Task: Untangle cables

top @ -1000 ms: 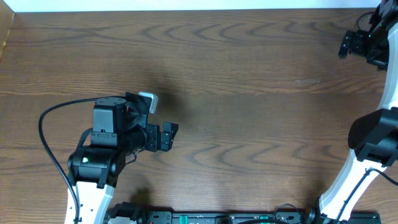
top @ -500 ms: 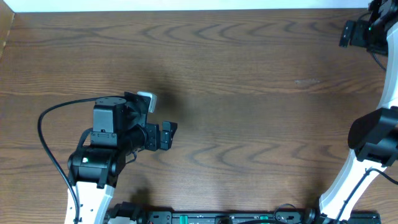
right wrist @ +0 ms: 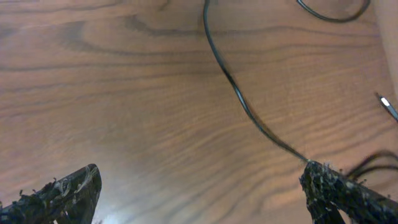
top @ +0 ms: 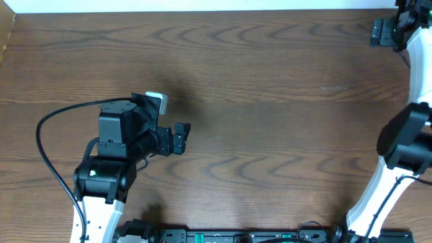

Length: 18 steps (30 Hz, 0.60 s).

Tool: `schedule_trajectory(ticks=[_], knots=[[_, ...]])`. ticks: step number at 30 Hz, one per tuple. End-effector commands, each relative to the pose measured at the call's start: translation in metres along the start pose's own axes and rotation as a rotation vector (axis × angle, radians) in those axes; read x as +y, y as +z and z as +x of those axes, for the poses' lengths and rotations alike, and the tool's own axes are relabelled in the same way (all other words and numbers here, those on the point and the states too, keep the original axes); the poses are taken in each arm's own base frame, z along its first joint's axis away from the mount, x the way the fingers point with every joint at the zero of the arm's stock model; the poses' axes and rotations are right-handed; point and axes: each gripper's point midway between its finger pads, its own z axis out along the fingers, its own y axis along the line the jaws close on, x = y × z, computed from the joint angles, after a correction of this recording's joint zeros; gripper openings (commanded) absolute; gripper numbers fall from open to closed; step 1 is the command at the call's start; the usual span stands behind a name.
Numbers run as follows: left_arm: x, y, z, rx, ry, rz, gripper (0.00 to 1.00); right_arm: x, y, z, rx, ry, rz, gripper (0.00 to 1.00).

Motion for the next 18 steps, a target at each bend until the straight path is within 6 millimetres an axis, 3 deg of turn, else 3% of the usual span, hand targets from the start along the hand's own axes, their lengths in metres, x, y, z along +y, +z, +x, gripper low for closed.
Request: schedule_trajectory(ticks=[1,9,13,18], knots=[[0.001,0.002,0.003,0.013,-0.001,-0.006,1.00,-0.002,0.062,0.026,0.078,-0.090,0.002,0.99],[0.003,0.008,0.011,0.056,-0.014,-0.007,1.00,-0.013,0.131,0.053,0.126,-0.125,0.068,0.99],[0.004,0.012,0.014,0.075,-0.020,-0.008,1.00,-0.015,0.146,0.056,0.118,-0.125,0.061,0.99],[0.007,0.019,0.017,0.102,-0.028,-0.009,1.00,-0.028,0.149,0.053,0.099,-0.115,0.083,0.99]])
